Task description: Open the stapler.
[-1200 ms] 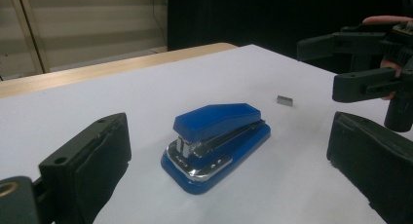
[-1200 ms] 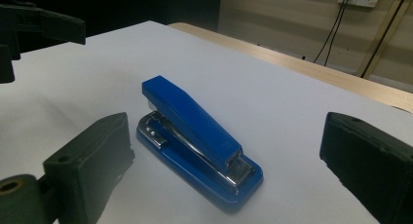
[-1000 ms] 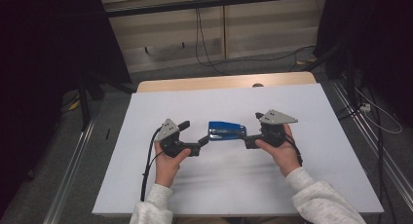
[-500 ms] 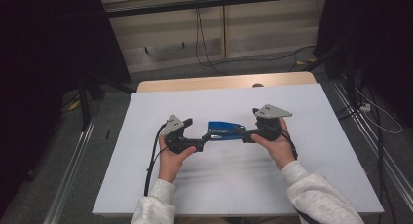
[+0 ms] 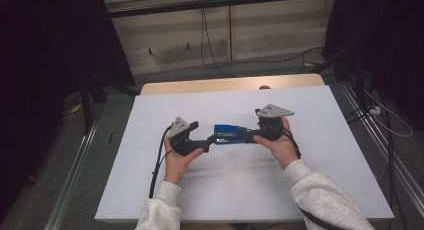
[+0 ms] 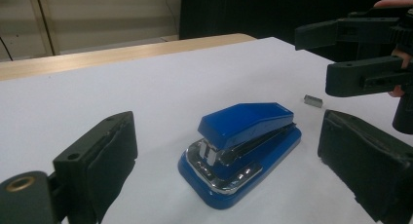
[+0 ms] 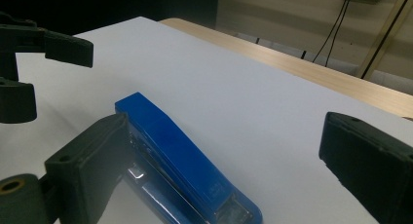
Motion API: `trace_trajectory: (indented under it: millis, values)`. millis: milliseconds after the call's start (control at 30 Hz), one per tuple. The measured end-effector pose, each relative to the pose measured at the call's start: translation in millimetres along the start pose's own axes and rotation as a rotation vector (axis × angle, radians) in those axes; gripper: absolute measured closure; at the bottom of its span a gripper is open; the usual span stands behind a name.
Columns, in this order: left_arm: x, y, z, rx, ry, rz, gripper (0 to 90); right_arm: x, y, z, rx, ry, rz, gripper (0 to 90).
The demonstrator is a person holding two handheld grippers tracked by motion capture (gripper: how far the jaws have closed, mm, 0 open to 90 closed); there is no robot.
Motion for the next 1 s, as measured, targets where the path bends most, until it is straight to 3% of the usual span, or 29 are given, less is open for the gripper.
trace_trajectory:
  millis: [233,333,533,600,700,733,800,900,1000]
  values:
    - [0.9,-0.7,7.3,-0.031,0.001,0.016,22.2,-1.2,-8.8,2.9,-0.016,0.002,0.012,5.1]
    - [2.5,-1.6,8.9,-0.029,0.015,0.024,24.1,-2.0,-10.5,3.5,-0.018,0.009,0.014,5.4]
    - [4.5,-3.0,9.9,-0.021,0.003,0.045,33.6,-2.9,-14.6,2.2,-0.021,0.007,0.02,6.1]
    - [5.5,-3.4,9.8,-0.017,0.01,0.055,37.6,-3.1,-15.5,2.3,-0.031,0.011,0.025,10.7]
    - [6.5,-3.4,10.8,-0.027,0.008,0.077,47.5,-3.5,-17.3,3.8,-0.046,0.021,0.032,15.4]
    - [6.5,-3.7,10.9,-0.025,0.004,0.101,55.5,-4.3,-19.0,4.8,-0.056,0.02,0.033,17.3]
    - [6.3,-6.1,9.3,-0.024,-0.027,0.137,63.3,-5.4,-20.5,6.2,-0.061,0.019,0.031,18.5]
    - [7.3,-9.1,5.6,-0.001,-0.011,0.149,72.9,-4.5,-23.5,9.5,-0.077,0.031,0.046,21.9]
    - [8.8,-10.4,5.3,0.0,-0.016,0.162,77.1,-4.0,-25.0,11.3,-0.088,0.037,0.05,24.9]
Point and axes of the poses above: each handheld gripper's, and its own axes: y roughly backward along the jaws, x roughly out of its underside, z roughly to its left, the point moved 5 cm from there along -y, roughly forward along the jaws, and after that the axes turned 5 degrees about y, right-handed, at the moved point
